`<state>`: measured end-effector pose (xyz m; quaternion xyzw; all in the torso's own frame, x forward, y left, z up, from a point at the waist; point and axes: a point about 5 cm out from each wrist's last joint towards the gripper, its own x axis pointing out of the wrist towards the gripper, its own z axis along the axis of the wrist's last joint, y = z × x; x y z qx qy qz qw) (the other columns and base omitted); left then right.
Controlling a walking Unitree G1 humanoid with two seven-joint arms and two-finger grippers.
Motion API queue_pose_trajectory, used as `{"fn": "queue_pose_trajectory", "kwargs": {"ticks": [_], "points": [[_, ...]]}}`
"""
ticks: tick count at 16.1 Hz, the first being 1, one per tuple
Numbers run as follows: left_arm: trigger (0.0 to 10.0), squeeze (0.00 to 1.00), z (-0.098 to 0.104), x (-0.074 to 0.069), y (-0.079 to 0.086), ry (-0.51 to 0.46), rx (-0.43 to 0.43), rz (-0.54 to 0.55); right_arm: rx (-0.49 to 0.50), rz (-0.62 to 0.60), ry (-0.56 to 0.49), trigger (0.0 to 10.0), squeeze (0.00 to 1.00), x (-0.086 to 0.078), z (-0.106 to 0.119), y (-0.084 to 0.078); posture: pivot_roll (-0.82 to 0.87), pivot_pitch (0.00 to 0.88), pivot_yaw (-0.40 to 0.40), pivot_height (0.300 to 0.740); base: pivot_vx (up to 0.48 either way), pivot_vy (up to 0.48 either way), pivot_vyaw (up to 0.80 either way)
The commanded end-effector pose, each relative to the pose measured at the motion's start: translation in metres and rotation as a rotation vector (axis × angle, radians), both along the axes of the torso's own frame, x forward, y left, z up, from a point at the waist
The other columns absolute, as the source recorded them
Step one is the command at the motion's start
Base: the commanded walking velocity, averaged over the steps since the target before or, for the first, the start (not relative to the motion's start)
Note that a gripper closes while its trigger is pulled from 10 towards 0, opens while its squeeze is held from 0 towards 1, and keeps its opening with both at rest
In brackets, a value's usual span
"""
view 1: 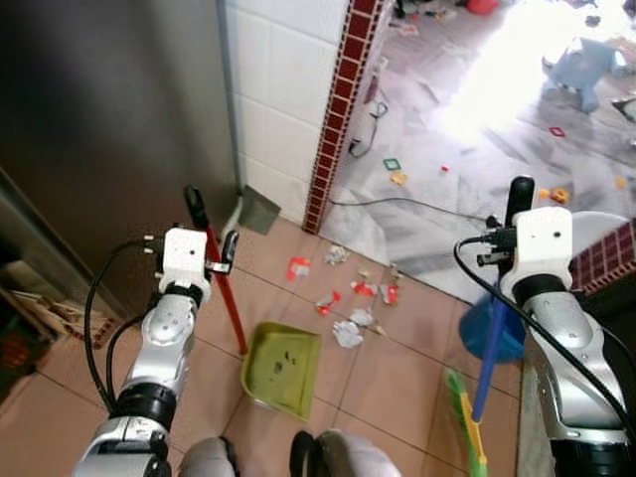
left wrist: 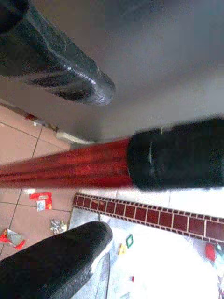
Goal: Sweep floor
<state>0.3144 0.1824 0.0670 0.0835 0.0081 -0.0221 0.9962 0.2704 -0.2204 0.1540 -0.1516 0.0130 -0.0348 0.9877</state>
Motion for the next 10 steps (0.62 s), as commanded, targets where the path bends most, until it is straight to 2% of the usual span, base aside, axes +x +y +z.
{"fn": "queue_pose_trajectory", "kwargs": {"ticks": [1,6,10], "points": [[10.0,0.00,0.000,0.002,-0.005,-0.009,0.020,-0.040,-0.046,0.000,-0.035,10.0,0.00,-0.004,0.014,-0.005,-0.32,0.184,-0.175,0.740,0.000,0.000,0.00],[10.0,0.00,0.007,0.012,-0.003,-0.048,0.028,-0.014,-0.057,0.000,-0.020,10.0,0.00,-0.009,0.016,-0.009,-0.34,0.185,-0.179,0.740,0.000,0.000,0.00],[10.0,0.00,0.015,0.020,-0.003,-0.079,0.045,-0.015,-0.065,0.015,-0.013,10.0,0.00,-0.011,0.017,-0.006,-0.36,0.183,-0.182,0.740,0.000,0.000,0.00]]}}
